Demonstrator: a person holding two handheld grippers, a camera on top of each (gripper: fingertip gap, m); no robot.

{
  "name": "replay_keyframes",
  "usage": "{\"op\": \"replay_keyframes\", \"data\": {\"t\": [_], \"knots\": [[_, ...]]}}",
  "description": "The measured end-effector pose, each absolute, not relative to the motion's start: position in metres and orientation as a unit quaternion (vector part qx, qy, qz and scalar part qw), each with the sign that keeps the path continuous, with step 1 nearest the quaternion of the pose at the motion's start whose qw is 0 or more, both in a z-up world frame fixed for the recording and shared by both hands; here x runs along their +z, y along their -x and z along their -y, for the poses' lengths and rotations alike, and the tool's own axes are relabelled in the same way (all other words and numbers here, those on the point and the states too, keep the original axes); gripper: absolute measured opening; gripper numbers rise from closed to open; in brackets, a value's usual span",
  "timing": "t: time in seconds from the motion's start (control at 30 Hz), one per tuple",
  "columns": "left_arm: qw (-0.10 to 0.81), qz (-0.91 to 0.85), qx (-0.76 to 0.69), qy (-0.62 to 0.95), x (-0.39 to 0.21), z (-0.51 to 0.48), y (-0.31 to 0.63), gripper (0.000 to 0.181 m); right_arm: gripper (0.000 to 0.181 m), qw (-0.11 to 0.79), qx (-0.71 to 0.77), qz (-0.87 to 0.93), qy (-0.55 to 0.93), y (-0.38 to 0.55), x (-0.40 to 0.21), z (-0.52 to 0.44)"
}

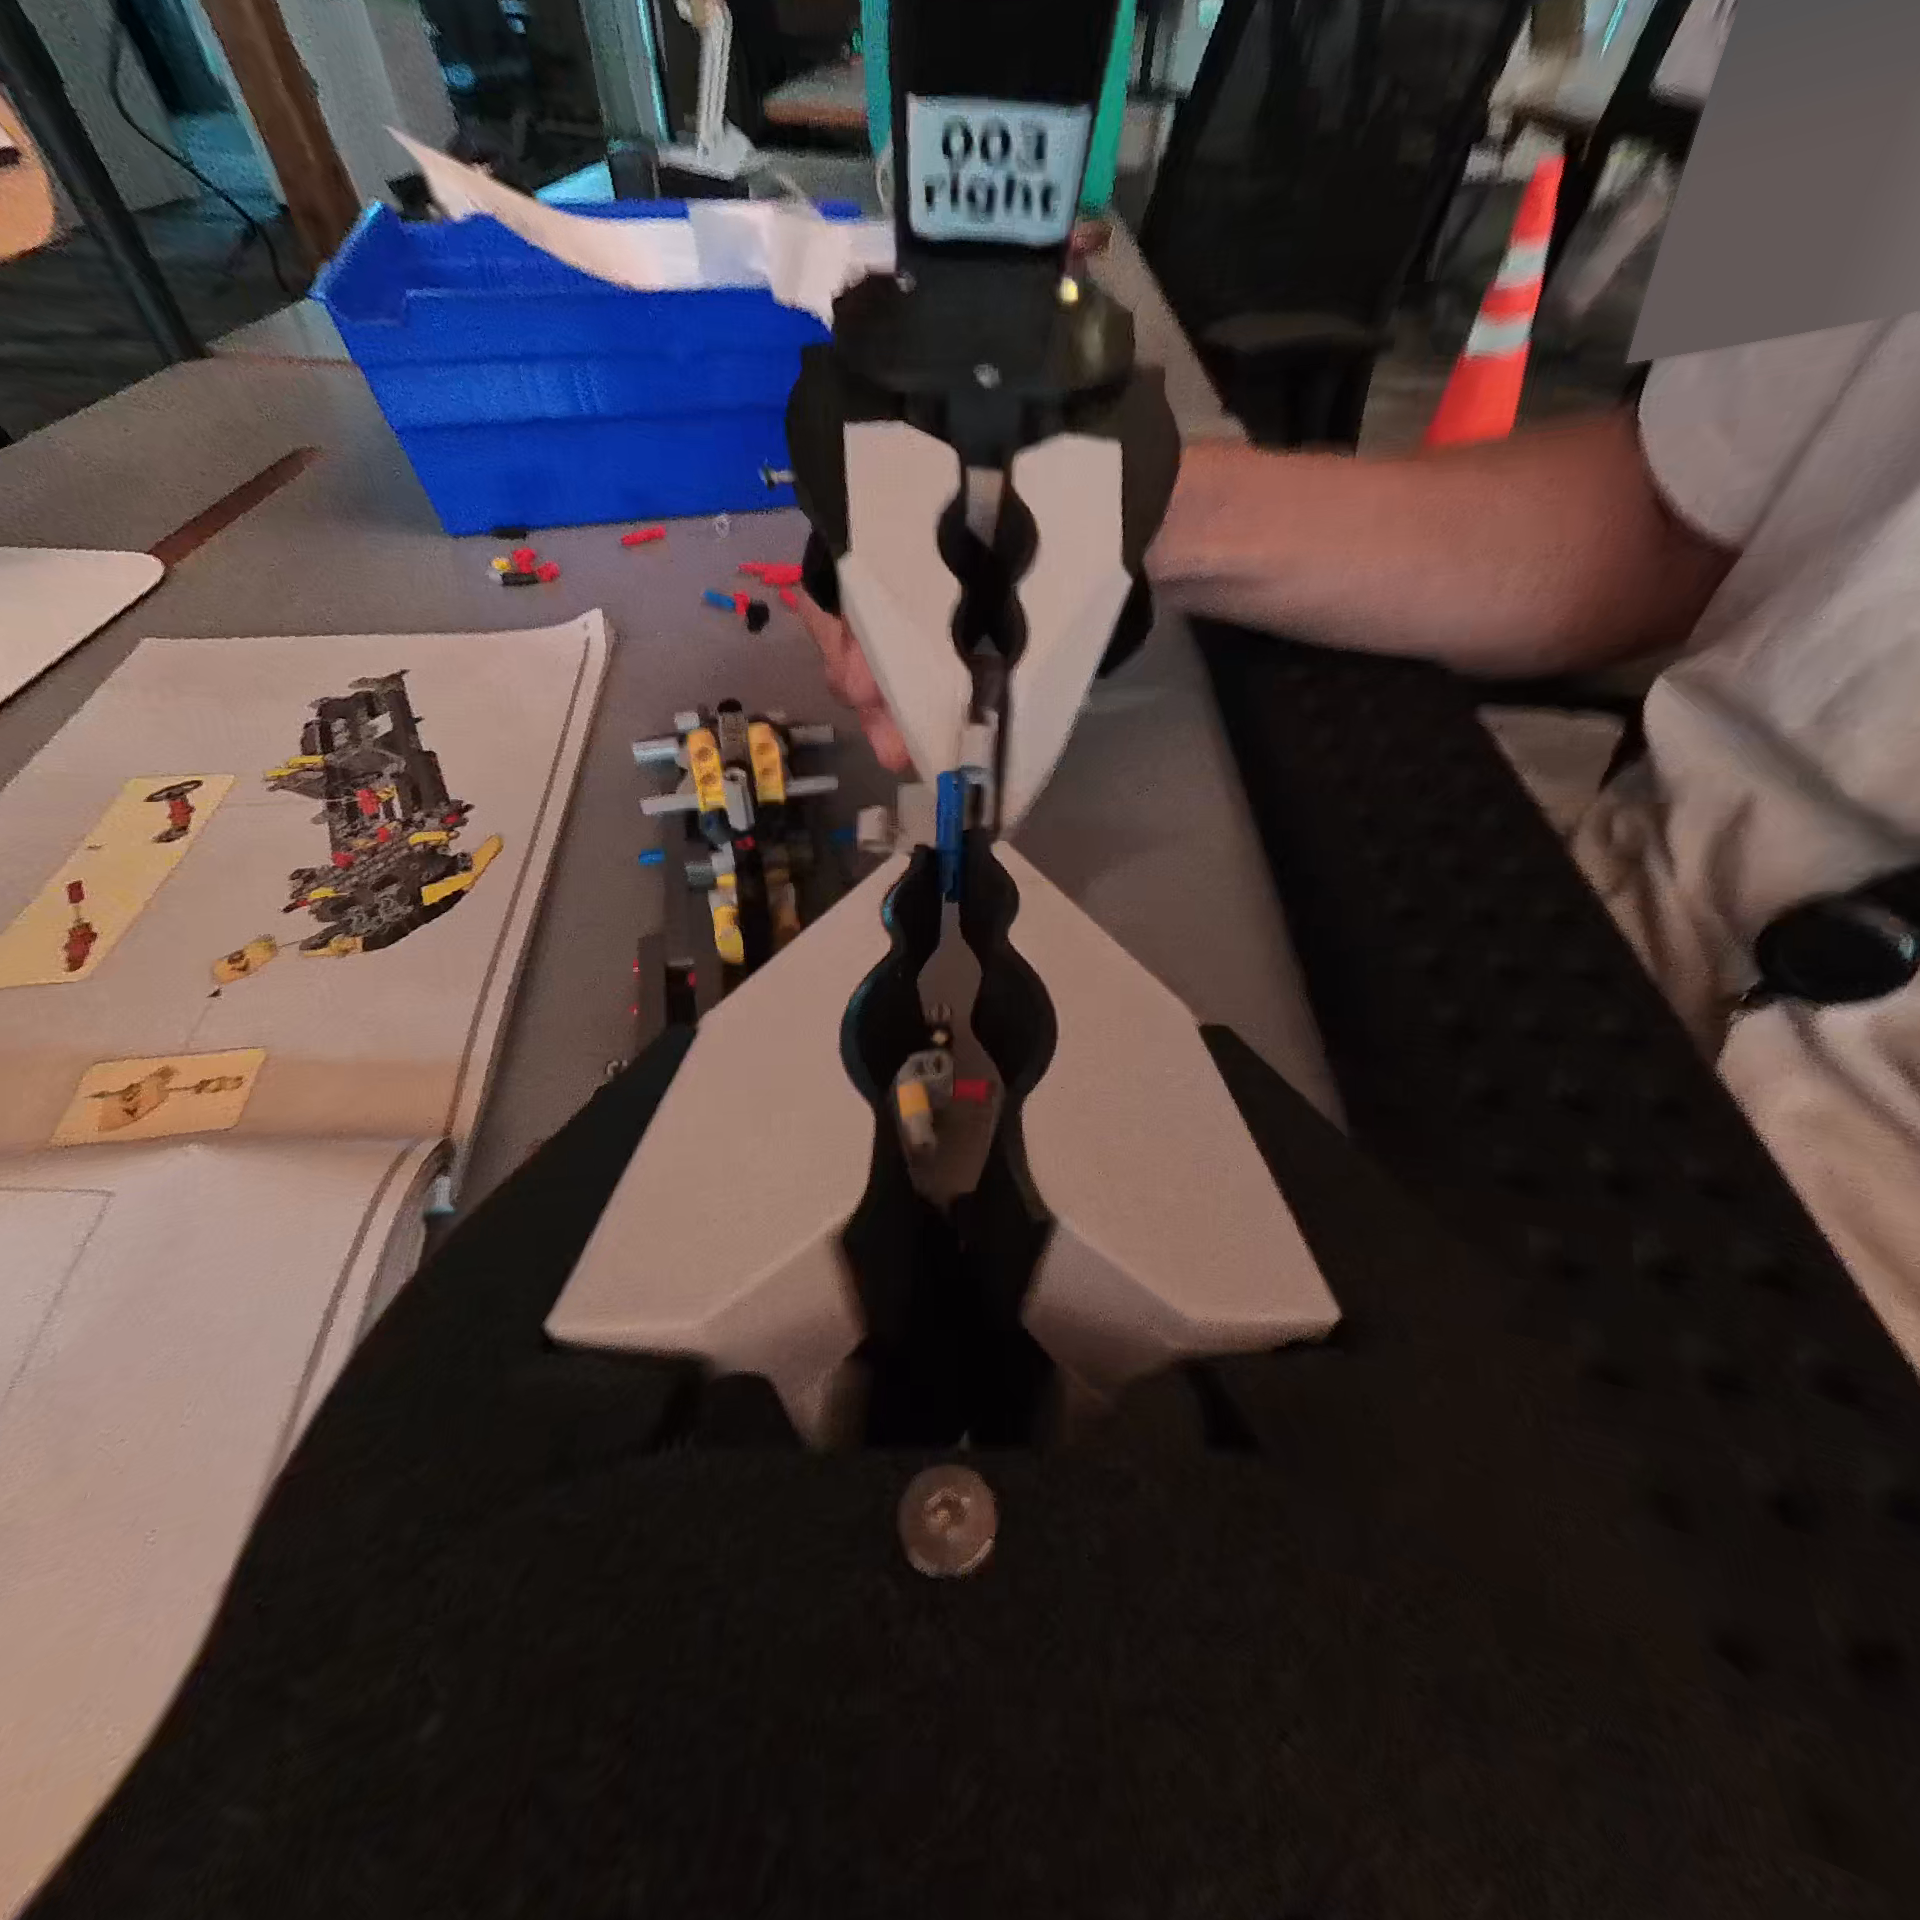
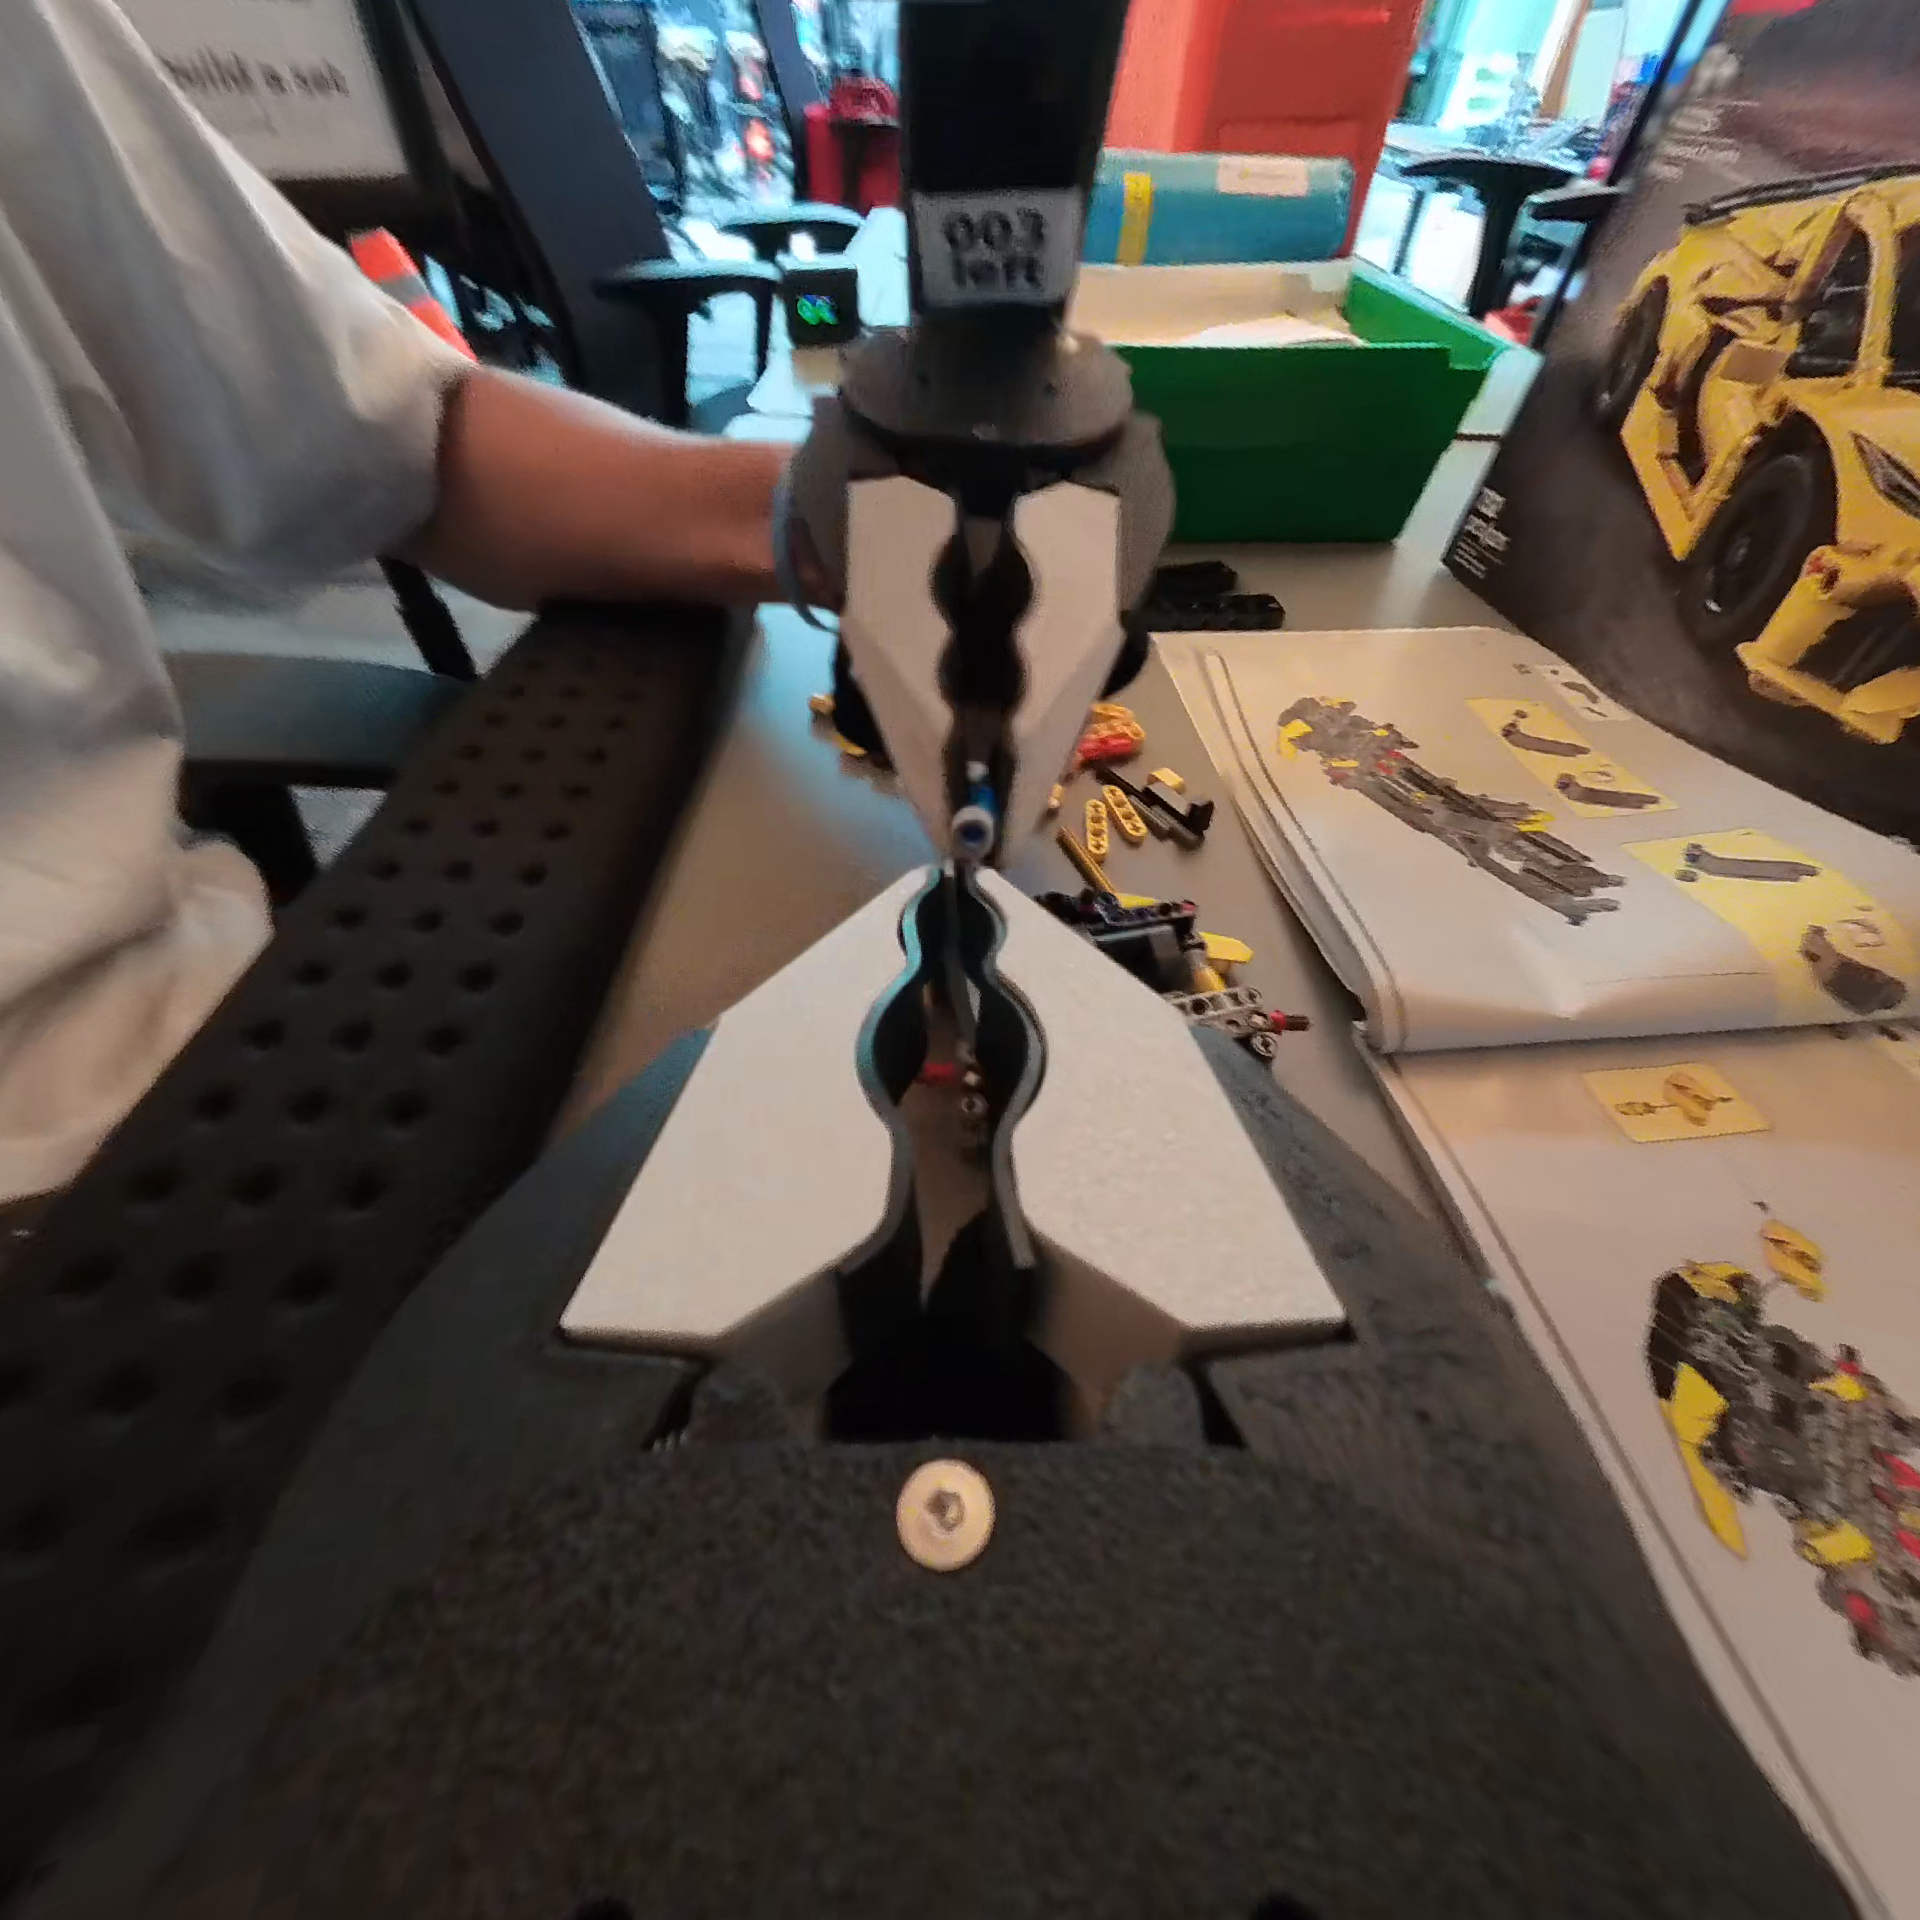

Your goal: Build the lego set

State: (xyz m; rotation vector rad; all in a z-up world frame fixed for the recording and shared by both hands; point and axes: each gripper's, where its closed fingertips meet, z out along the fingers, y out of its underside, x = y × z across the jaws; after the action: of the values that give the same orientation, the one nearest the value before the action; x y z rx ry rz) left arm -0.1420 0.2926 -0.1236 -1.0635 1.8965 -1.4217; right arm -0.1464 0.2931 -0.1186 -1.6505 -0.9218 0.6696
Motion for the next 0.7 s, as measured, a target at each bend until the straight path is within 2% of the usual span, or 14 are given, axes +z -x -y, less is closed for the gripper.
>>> {"op": "replay_keyframes", "data": {"t": [0.13, 0.37, 0.7], "knots": [[0.286, -0.747, -0.471, 0.371, -0.134, -0.289, 0.148, 0.003, 0.001, 0.526, 0.252, 0.399, 0.708, 0.145, -0.129, -0.296], [0.243, -0.733, -0.502, 0.388, -0.134, -0.288, 0.152, 0.003, 0.0, 0.545, 0.236, 0.415, 0.689, 0.149, -0.128, -0.296], [0.241, -0.734, -0.497, 0.394, -0.139, -0.29, 0.151, 0.003, 0.001, 0.534, 0.267, 0.413, 0.688, 0.156, -0.129, -0.292]]}}
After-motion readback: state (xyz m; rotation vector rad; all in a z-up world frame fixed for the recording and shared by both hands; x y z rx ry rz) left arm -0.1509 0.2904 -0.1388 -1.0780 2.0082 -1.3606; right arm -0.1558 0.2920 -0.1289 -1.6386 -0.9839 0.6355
